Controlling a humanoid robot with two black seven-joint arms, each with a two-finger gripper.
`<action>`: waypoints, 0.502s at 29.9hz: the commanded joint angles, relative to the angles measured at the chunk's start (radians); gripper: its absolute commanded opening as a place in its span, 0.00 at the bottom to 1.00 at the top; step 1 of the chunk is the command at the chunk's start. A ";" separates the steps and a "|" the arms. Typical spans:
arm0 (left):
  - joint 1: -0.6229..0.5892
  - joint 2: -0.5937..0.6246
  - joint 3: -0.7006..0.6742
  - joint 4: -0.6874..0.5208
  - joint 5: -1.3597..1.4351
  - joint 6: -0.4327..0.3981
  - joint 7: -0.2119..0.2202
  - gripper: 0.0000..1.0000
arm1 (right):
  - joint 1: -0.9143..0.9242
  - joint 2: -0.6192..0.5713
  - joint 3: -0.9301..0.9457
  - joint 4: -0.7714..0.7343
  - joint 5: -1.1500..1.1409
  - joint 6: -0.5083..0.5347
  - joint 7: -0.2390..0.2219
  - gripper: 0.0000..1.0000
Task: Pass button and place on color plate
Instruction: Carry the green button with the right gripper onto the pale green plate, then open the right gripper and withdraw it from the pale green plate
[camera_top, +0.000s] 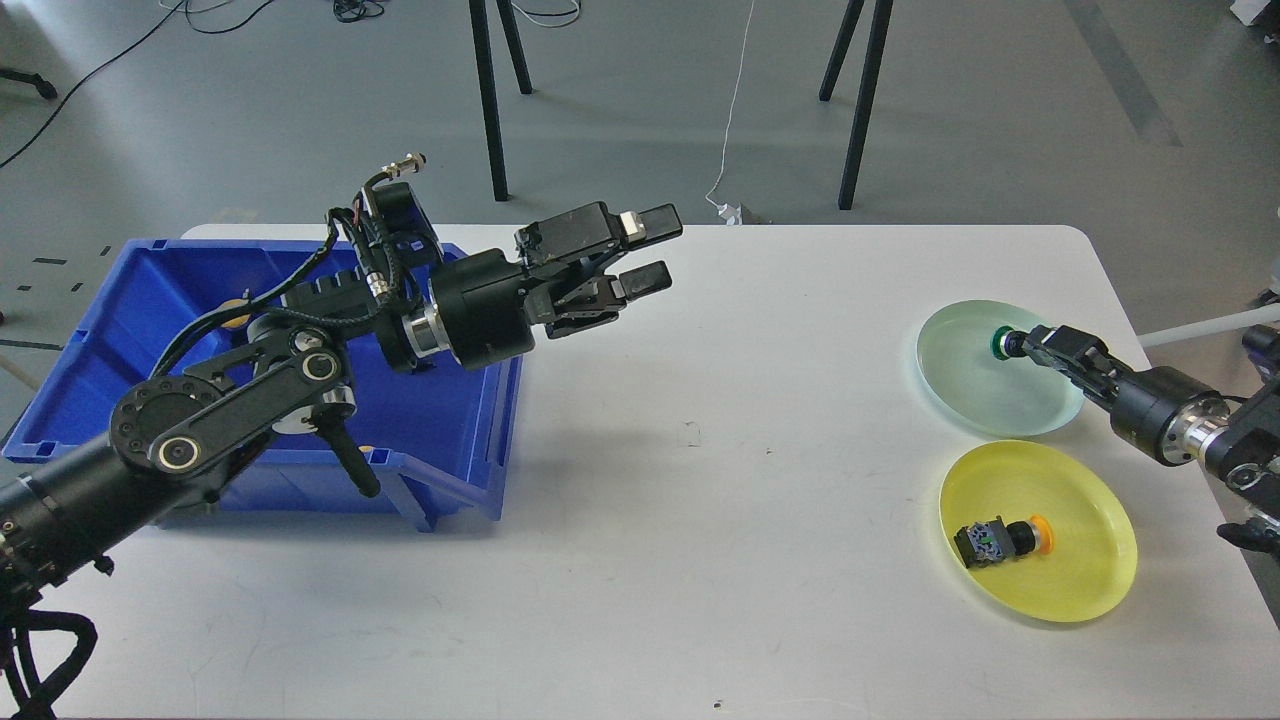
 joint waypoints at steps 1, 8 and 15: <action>0.000 0.000 0.000 0.000 0.001 0.000 0.000 0.97 | 0.000 0.000 0.004 -0.001 0.000 0.000 0.000 0.63; 0.002 0.000 -0.002 0.000 -0.001 0.000 0.000 0.97 | 0.012 -0.014 0.047 0.037 0.014 0.001 0.000 0.90; 0.113 0.031 -0.197 0.017 -0.243 0.000 0.000 0.99 | -0.003 -0.160 0.415 0.484 0.326 0.193 0.000 0.99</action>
